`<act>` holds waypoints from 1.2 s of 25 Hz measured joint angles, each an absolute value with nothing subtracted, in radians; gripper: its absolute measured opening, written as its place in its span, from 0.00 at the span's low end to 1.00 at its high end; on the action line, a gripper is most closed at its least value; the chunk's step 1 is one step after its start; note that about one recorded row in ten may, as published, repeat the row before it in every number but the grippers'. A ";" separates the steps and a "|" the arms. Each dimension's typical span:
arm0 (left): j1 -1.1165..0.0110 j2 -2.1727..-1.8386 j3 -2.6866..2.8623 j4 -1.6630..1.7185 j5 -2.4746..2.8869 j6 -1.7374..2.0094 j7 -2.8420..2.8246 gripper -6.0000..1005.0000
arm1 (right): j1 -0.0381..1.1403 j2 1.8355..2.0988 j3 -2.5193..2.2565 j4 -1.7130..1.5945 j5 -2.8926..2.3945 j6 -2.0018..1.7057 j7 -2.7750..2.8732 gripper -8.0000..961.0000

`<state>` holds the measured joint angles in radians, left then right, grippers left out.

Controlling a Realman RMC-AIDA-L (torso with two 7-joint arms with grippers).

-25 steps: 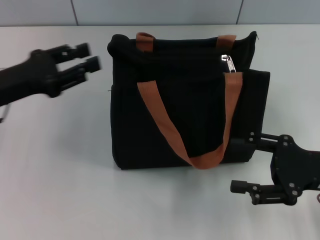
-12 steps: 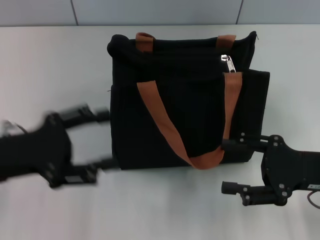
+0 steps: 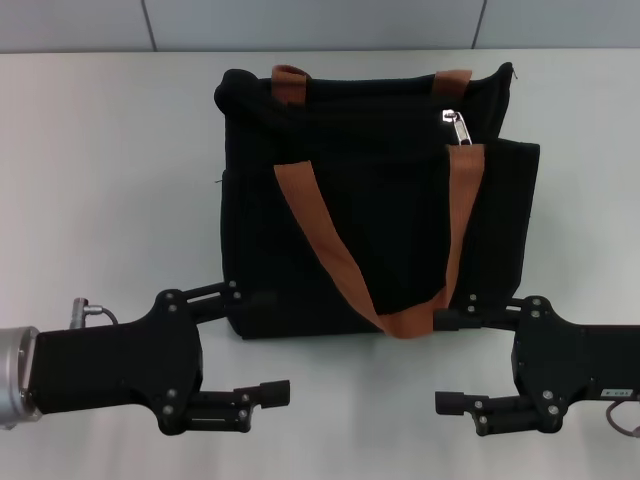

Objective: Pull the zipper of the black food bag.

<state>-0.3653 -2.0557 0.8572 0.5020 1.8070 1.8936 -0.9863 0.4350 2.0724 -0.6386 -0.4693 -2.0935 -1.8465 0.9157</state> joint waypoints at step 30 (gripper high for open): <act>-0.389 -2.055 0.859 0.497 1.861 1.867 -0.997 0.82 | 0.436 2.071 -0.628 -0.469 -2.088 -1.870 0.914 0.83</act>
